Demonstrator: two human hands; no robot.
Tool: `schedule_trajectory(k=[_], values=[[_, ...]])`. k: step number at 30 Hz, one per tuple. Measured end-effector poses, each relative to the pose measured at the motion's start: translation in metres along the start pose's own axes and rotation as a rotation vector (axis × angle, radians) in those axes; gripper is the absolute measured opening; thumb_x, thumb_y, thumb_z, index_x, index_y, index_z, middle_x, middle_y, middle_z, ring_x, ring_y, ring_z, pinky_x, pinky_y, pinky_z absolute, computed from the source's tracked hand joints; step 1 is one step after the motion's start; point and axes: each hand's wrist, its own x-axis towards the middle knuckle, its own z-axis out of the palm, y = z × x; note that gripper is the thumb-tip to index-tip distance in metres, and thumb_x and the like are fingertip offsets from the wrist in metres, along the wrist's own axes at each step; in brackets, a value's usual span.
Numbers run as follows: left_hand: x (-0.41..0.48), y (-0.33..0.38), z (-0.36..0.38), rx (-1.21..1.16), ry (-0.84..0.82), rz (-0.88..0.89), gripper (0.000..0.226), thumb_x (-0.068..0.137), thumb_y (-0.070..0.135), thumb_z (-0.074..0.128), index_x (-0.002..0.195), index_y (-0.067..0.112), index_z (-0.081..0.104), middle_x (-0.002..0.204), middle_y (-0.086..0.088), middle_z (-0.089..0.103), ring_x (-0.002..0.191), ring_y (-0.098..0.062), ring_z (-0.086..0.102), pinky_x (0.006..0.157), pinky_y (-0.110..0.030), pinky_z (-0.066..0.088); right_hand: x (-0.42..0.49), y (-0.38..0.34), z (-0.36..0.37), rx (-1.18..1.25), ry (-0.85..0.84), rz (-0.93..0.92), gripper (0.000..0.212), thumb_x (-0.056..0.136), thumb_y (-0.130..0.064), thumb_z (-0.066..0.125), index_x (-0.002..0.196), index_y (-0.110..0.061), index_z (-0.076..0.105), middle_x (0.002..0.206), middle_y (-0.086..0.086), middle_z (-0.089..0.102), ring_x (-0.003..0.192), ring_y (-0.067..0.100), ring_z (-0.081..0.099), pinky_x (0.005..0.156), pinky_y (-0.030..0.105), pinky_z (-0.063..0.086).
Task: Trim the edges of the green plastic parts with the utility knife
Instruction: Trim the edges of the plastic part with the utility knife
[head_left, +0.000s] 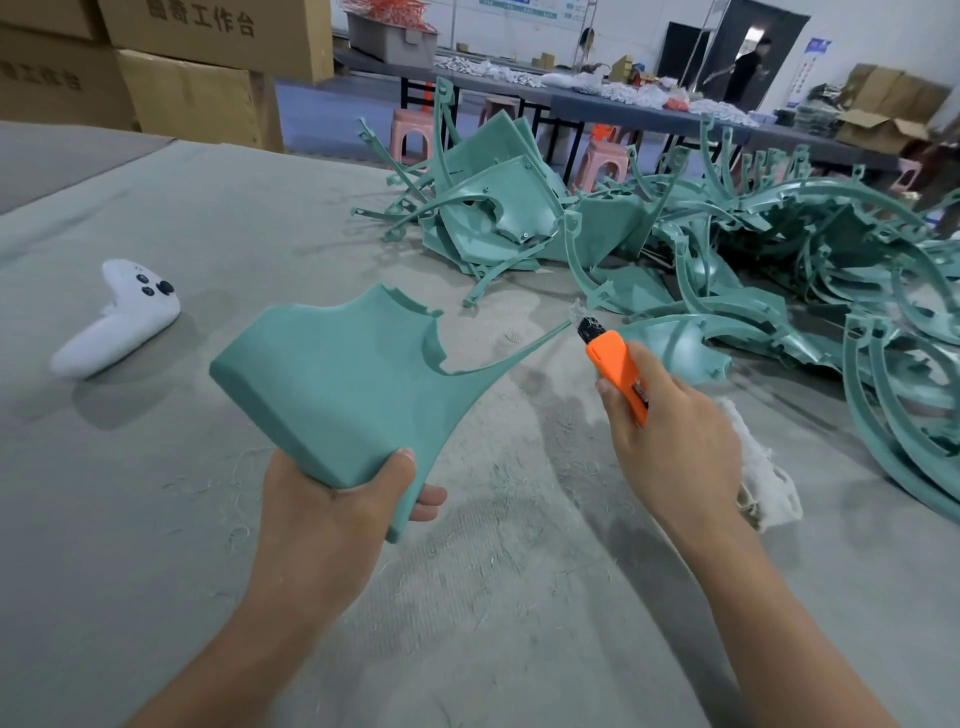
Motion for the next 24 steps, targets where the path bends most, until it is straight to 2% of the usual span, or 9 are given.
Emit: schedule_trajectory(k=[4,8,13,15,17,18,20,22,24], values=[[0.0,0.0,0.0,-0.008,0.015,-0.014,0.008,0.083,0.006,0.064,0.079,0.013,0.064,0.058,-0.004,0.071,0.053,-0.019,0.07,0.047,-0.014,0.049,0.001,-0.001,-0.001,-0.016,0.059,0.004,0.038,0.097,-0.038,0.058,0.131,-0.02,0.059,0.08,0.005,0.066,0.057,0.022,0.038,0.047,0.021,0.018],[0.003,0.0,-0.002,-0.031,0.063,-0.028,0.006,0.083,0.005,0.063,0.081,0.011,0.063,0.058,-0.004,0.071,0.053,-0.018,0.07,0.045,-0.012,0.047,-0.001,-0.002,-0.003,0.019,0.063,-0.003,0.04,0.093,-0.035,0.066,0.131,-0.023,0.061,0.077,0.005,0.063,0.056,0.022,0.04,0.05,0.026,0.026],[0.007,0.001,-0.003,-0.094,0.139,-0.043,0.004,0.084,0.005,0.063,0.084,0.008,0.064,0.06,-0.005,0.071,0.054,-0.019,0.071,0.044,-0.014,0.048,-0.006,-0.013,-0.007,0.119,0.043,-0.127,0.04,0.092,-0.037,0.068,0.128,-0.021,0.062,0.079,0.0,0.065,0.058,0.017,0.05,0.048,0.02,0.029],[0.007,0.002,-0.003,-0.107,0.143,-0.027,0.005,0.084,0.006,0.063,0.084,0.011,0.064,0.062,-0.003,0.072,0.055,-0.018,0.071,0.045,-0.014,0.048,-0.011,-0.021,-0.009,0.191,0.0,-0.186,0.035,0.094,-0.046,0.061,0.122,-0.025,0.061,0.077,-0.012,0.063,0.06,0.009,0.049,0.049,0.019,0.031],[0.008,0.002,-0.003,-0.134,0.143,-0.018,0.007,0.084,0.005,0.062,0.085,0.011,0.064,0.062,-0.004,0.072,0.055,-0.018,0.071,0.044,-0.013,0.047,-0.014,-0.026,-0.009,0.268,-0.092,-0.21,0.032,0.095,-0.056,0.049,0.115,-0.032,0.054,0.068,-0.02,0.051,0.058,0.008,0.048,0.05,0.028,0.036],[0.009,0.002,-0.003,-0.148,0.141,-0.018,0.008,0.084,0.004,0.062,0.087,0.011,0.064,0.063,-0.004,0.072,0.055,-0.019,0.071,0.045,-0.013,0.048,-0.015,-0.028,-0.009,0.296,-0.128,-0.221,0.032,0.096,-0.058,0.043,0.113,-0.033,0.051,0.065,-0.019,0.049,0.058,0.01,0.051,0.053,0.032,0.04],[0.01,0.002,-0.004,-0.184,0.131,-0.017,0.01,0.085,0.002,0.061,0.092,0.008,0.064,0.063,-0.005,0.072,0.057,-0.023,0.072,0.048,-0.02,0.054,-0.017,-0.03,-0.01,0.355,-0.185,-0.225,0.036,0.096,-0.06,0.032,0.112,-0.032,0.049,0.068,-0.013,0.058,0.061,0.013,0.061,0.059,0.039,0.049],[0.011,0.001,-0.005,-0.231,0.117,-0.012,0.012,0.086,-0.001,0.061,0.095,0.007,0.063,0.066,-0.004,0.073,0.06,-0.028,0.072,0.053,-0.031,0.059,-0.017,-0.031,-0.012,0.362,-0.217,-0.219,0.041,0.096,-0.061,0.026,0.108,-0.029,0.05,0.072,-0.007,0.064,0.063,0.017,0.065,0.062,0.043,0.051],[0.012,0.001,-0.007,-0.274,0.094,-0.01,0.016,0.086,-0.001,0.062,0.099,0.008,0.064,0.073,-0.003,0.075,0.064,-0.032,0.072,0.056,-0.037,0.06,-0.017,-0.033,-0.014,0.358,-0.221,-0.208,0.04,0.097,-0.06,0.026,0.103,-0.028,0.049,0.073,-0.008,0.064,0.062,0.016,0.064,0.063,0.045,0.051]])
